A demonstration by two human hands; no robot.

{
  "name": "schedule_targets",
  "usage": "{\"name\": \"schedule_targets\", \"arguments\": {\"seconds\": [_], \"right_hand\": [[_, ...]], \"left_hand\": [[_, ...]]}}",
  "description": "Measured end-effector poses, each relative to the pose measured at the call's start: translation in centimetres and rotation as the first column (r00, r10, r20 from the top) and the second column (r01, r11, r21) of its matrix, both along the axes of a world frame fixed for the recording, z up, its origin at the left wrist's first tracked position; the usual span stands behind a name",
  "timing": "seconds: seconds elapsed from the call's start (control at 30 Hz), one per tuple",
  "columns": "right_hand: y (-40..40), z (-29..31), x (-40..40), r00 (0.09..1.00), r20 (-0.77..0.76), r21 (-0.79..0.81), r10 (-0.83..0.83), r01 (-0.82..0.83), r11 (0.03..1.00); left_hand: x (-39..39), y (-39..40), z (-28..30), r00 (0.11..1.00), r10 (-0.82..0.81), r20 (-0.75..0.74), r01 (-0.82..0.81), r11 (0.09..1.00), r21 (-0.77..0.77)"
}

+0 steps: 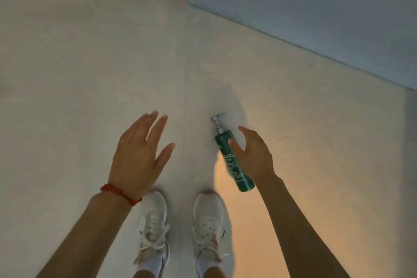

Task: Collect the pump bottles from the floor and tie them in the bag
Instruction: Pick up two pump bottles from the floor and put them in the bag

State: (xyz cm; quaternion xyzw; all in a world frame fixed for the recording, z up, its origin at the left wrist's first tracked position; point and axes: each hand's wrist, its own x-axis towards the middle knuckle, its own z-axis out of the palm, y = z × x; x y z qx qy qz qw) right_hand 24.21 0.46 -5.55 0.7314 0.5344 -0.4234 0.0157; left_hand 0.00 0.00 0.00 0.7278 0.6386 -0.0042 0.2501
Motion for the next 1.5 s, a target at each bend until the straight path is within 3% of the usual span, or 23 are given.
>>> {"name": "schedule_targets", "arguments": {"seconds": [0.2,0.3,0.47,0.6,0.77,0.9,1.2,1.5], "right_hand": [[-1.1,-9.1,-0.1,0.995,0.033,-0.166,-0.092,0.096,0.981],[-1.9,-11.5,-0.2,0.987,0.037,-0.140,-0.154,0.158,0.978],[-2.0,-12.0,-0.8,0.982,-0.022,-0.130,-0.187,0.183,0.975],[-1.8,-10.1,-1.4,0.951,-0.157,-0.186,-0.267,0.237,0.954],[-1.3,-1.3,-4.4,0.763,-0.382,-0.275,-0.521,0.444,0.853],[0.0,8.4,-7.2,0.707,-0.491,-0.275,-0.508,0.428,0.861],[6.4,27.4,-14.0,0.719,-0.637,-0.171,-0.278,0.220,0.960],[10.5,37.5,-23.7,0.783,-0.622,0.040,0.017,0.010,0.999]], "left_hand": [[-0.7,-1.6,-7.0,0.999,0.021,-0.034,-0.023,0.998,-0.054],[-1.7,-2.2,-7.9,0.998,0.034,-0.051,-0.036,0.998,-0.042],[-3.3,-3.0,-7.8,0.997,0.052,-0.051,-0.055,0.996,-0.065],[-4.7,-3.1,-6.0,0.995,0.075,-0.061,-0.079,0.994,-0.076],[-6.5,-3.3,-0.4,0.990,0.133,-0.055,-0.138,0.985,-0.102],[-7.7,-3.5,6.6,0.978,0.206,-0.043,-0.210,0.970,-0.123],[-11.4,-3.2,22.5,0.870,0.493,-0.008,-0.493,0.870,-0.012],[-19.3,-4.4,30.9,0.663,0.748,0.008,-0.745,0.659,0.107]]}}
